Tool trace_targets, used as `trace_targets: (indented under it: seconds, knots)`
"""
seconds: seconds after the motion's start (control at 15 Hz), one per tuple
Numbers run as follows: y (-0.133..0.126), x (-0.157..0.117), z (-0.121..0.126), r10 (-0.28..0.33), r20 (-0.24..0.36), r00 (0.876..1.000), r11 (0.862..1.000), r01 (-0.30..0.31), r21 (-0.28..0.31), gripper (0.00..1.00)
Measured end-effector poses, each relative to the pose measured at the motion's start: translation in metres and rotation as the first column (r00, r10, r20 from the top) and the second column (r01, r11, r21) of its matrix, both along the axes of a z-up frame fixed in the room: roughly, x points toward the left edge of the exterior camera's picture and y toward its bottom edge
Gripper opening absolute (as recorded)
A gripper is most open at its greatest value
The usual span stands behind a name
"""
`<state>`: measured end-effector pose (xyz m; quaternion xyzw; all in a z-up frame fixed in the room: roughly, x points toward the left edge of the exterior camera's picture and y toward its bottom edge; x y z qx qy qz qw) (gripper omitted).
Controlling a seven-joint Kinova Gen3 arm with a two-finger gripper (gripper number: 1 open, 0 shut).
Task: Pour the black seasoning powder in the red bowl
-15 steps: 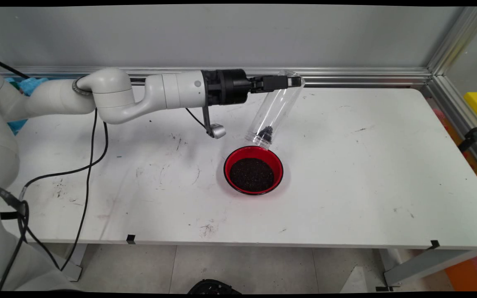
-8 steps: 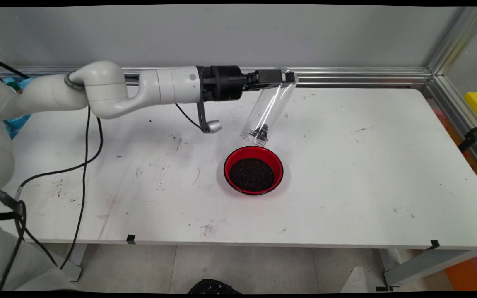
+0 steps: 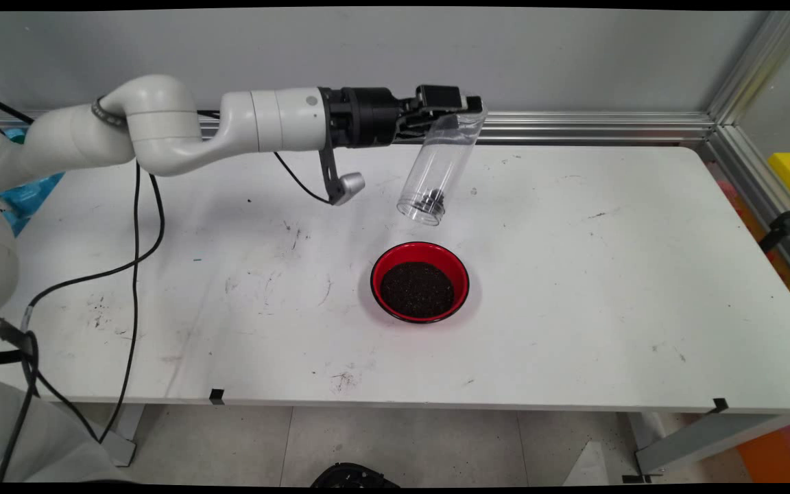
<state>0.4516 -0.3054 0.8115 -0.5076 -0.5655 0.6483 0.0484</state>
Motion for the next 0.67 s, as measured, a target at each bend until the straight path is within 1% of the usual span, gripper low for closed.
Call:
trace_targets:
  seconds: [0.2,0.33,0.47,0.6,0.67]
  knots:
    - [-0.003,0.001,0.007,0.033,-0.047,0.998,0.996,-0.028,0.090,0.00]
    - [-0.003,0.002,0.011,0.053,-0.074,0.996,0.988,-0.042,0.150,0.00]
    - [-0.004,0.002,0.017,0.083,-0.107,0.991,0.971,-0.056,0.233,0.00]
    - [-0.005,0.002,0.021,0.105,-0.127,0.986,0.956,-0.065,0.287,0.00]
    - [-0.005,0.002,0.024,0.121,-0.142,0.982,0.942,-0.069,0.329,0.00]
